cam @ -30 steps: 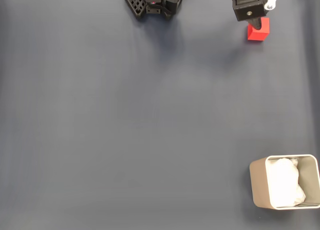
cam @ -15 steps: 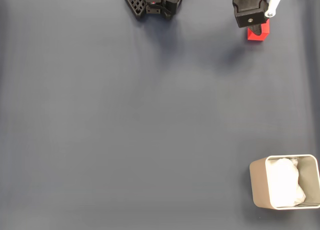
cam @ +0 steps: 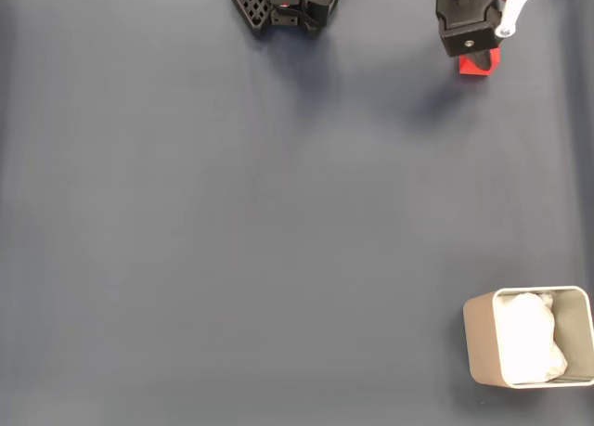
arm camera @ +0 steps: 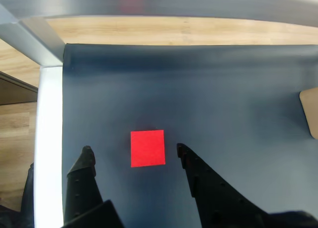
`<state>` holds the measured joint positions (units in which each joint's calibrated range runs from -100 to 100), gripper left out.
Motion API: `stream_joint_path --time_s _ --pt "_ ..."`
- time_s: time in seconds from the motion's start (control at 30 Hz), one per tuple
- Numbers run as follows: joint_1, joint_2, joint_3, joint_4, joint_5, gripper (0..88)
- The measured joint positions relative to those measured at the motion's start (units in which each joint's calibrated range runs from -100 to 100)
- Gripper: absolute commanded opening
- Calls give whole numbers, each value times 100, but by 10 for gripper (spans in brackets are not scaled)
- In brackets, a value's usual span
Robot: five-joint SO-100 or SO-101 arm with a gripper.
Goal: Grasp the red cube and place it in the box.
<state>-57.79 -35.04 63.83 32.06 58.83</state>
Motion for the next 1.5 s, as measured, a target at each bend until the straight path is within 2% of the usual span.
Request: stream_joint_path --time_s 0.8,1.5 --pt "-15 287 479 -939 -127 385" --pt "-67 625 814 -1281 -127 385"
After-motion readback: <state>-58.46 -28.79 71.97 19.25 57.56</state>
